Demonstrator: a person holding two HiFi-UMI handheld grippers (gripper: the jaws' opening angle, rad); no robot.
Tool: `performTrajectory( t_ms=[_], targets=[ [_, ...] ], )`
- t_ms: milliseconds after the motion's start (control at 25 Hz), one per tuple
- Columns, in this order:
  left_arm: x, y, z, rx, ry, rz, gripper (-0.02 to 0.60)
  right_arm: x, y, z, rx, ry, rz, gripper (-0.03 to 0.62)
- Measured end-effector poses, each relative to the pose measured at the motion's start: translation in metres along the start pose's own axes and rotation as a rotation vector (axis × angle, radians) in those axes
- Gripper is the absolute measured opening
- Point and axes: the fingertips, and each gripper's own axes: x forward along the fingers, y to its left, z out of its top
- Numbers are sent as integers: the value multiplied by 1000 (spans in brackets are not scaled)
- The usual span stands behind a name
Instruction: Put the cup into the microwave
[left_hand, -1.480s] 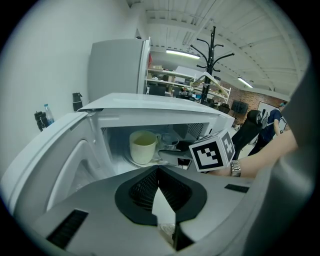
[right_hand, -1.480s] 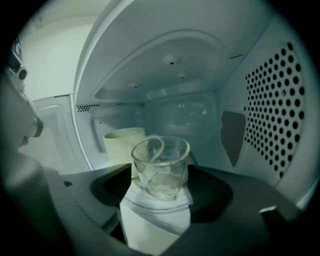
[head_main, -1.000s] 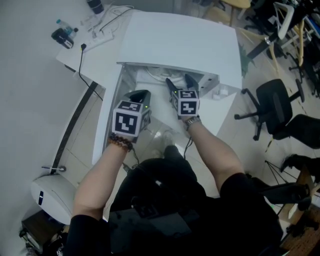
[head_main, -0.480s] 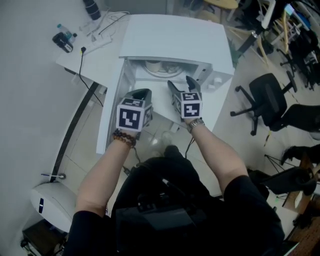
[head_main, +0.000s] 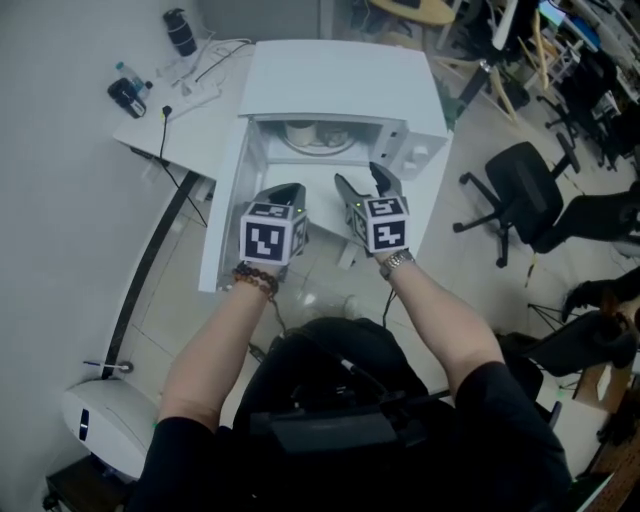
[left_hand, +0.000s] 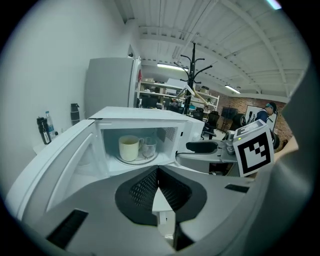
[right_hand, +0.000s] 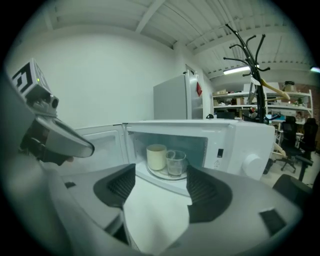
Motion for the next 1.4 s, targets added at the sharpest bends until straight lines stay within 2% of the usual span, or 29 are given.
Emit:
performTrajectory(
  t_ms=[200,680,1120,1400],
  targets=[
    [-9,-10,3,11,-32,13,2,-24,5,6,1,-9,27,314],
    [-33,-56,5,55,-115,97,2,-93,10,11,-9,-55,129,226],
    [-71,-114,-16,67,-160,188,2,-167,18,3,-26,-88,223,119],
    [-94,-136,-24,87,-175,209,2,-200,33,4,-35,-110,271,86]
  ],
)
